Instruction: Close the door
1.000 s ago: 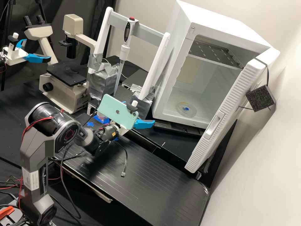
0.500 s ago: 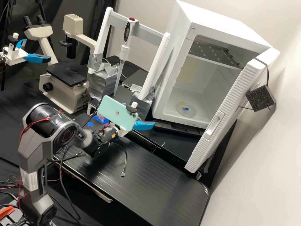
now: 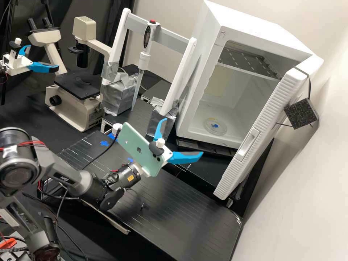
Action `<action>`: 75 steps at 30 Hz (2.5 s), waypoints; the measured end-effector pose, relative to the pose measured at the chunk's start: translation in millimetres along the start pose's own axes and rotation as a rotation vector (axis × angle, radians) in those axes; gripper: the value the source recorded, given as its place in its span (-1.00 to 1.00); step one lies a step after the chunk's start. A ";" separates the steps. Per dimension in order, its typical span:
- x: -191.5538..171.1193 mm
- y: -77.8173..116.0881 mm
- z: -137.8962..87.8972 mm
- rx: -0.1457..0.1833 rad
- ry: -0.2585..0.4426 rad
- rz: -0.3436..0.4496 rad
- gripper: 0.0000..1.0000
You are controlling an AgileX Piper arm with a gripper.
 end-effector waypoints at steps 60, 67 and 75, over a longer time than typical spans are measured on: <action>86.3 17.9 68.4 -0.217 -0.151 0.163 1.00; 89.6 16.9 69.6 -0.225 -0.161 0.152 1.00; 86.9 15.8 68.6 -0.207 -0.159 0.144 1.00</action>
